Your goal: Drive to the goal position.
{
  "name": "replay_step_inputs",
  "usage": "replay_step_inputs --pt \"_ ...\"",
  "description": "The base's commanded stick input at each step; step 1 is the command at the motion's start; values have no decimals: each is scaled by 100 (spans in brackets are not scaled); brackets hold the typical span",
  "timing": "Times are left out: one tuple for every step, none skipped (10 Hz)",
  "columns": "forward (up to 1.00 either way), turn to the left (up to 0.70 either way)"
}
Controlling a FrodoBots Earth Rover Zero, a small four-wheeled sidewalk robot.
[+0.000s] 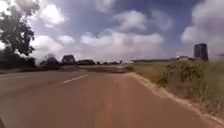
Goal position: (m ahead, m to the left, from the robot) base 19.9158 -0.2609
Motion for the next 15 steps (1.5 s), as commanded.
replay_step_inputs --pt "100 0" --pt "100 0" --pt "100 0" --pt "100 0" --pt "100 0" --pt "100 0" --pt "100 0" --pt "100 0" --pt "100 0" --pt "100 0" --pt "100 0" --pt "100 0" --pt "100 0" --pt "100 0" --pt "100 0"
